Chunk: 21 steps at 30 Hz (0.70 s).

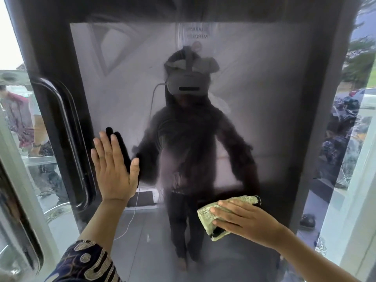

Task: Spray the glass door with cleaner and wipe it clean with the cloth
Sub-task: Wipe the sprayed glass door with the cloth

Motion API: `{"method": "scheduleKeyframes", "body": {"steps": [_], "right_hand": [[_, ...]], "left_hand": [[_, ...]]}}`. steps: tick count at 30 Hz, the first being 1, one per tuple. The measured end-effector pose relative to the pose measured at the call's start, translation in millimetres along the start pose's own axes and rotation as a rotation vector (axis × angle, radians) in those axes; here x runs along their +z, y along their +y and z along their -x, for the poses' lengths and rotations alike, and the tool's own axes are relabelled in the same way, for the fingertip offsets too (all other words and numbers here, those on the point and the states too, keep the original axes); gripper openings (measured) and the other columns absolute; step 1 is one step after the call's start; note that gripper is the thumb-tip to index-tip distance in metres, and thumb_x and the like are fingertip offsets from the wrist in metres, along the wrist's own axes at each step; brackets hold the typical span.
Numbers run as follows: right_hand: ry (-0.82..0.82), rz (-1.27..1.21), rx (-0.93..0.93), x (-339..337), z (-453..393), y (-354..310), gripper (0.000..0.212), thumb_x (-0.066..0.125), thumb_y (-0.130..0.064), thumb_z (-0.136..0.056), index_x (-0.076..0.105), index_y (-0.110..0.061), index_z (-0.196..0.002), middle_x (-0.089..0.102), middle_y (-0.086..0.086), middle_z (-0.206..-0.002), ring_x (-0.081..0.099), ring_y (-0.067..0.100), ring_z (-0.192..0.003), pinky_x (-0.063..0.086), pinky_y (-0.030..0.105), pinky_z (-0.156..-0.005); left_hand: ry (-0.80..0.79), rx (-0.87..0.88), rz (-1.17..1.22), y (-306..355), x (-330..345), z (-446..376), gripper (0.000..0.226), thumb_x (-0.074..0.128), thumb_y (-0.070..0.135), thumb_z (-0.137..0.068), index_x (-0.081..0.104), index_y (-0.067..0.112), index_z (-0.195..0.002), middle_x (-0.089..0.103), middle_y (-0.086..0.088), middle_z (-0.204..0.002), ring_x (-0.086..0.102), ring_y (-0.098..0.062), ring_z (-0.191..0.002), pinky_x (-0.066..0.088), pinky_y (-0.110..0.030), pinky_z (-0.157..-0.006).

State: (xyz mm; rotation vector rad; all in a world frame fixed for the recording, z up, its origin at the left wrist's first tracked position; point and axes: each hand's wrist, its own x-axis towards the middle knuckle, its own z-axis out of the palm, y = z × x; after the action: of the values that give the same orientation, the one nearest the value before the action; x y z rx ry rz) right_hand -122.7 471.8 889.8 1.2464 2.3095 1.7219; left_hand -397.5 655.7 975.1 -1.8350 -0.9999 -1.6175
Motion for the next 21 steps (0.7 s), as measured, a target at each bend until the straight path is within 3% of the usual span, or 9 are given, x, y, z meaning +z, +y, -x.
{"method": "scheduleKeyframes", "body": {"steps": [5, 8, 14, 17, 21], "right_hand": [[0.109, -0.036, 0.300, -14.0, 3.0, 22.1, 0.033, 0.029, -0.007, -0.099, 0.049, -0.018, -0.123, 0.049, 0.005, -0.135, 0.051, 0.027, -0.119, 0.033, 0.038, -0.103], [0.220, -0.108, 0.616, -23.7, 1.0, 45.4, 0.037, 0.028, 0.004, -0.094, 0.047, -0.010, -0.123, 0.051, 0.013, -0.130, 0.042, 0.034, -0.123, 0.031, 0.039, -0.102], [0.574, -0.240, 1.293, -37.1, -47.3, 84.0, 0.048, 0.044, 0.019, -0.081, 0.040, 0.011, -0.128, 0.036, 0.032, -0.136, 0.031, 0.043, -0.128, 0.026, 0.049, -0.107], [0.669, -0.279, 1.426, -48.6, -80.3, 98.9, 0.051, 0.043, 0.019, -0.081, 0.037, 0.010, -0.131, 0.033, 0.030, -0.140, 0.027, 0.040, -0.132, 0.021, 0.043, -0.110], [0.721, -0.277, 1.429, -66.0, -125.7, 126.0, 0.052, 0.042, 0.016, -0.081, 0.037, 0.006, -0.133, 0.031, 0.028, -0.142, 0.029, 0.043, -0.131, 0.022, 0.045, -0.110]], "left_hand": [[-0.003, 0.003, 0.009, -0.7, -0.7, 0.6, 0.068, 0.016, 0.045, -0.096, 0.017, -0.009, -0.137, 0.019, -0.034, -0.141, 0.007, -0.036, -0.134, -0.005, -0.035, -0.114], [-0.010, 0.000, 0.010, -0.4, -1.2, 0.5, 0.068, 0.015, 0.046, -0.096, 0.018, -0.009, -0.137, 0.020, -0.035, -0.141, 0.008, -0.037, -0.134, -0.005, -0.035, -0.114], [-0.031, -0.018, 0.042, 2.0, -6.3, -0.3, 0.068, 0.014, 0.046, -0.097, 0.018, -0.009, -0.137, 0.012, -0.027, -0.142, 0.006, -0.032, -0.135, -0.004, -0.035, -0.113], [-0.027, 0.006, 0.102, 1.9, -11.9, -4.8, 0.068, 0.015, 0.046, -0.097, 0.018, -0.010, -0.136, 0.010, -0.027, -0.141, 0.007, -0.034, -0.134, -0.003, -0.035, -0.113], [0.021, 0.037, 0.158, 2.6, -22.2, -36.4, 0.070, 0.016, 0.047, -0.096, 0.016, -0.010, -0.136, 0.012, -0.033, -0.140, 0.005, -0.034, -0.134, -0.006, -0.034, -0.113]]}}
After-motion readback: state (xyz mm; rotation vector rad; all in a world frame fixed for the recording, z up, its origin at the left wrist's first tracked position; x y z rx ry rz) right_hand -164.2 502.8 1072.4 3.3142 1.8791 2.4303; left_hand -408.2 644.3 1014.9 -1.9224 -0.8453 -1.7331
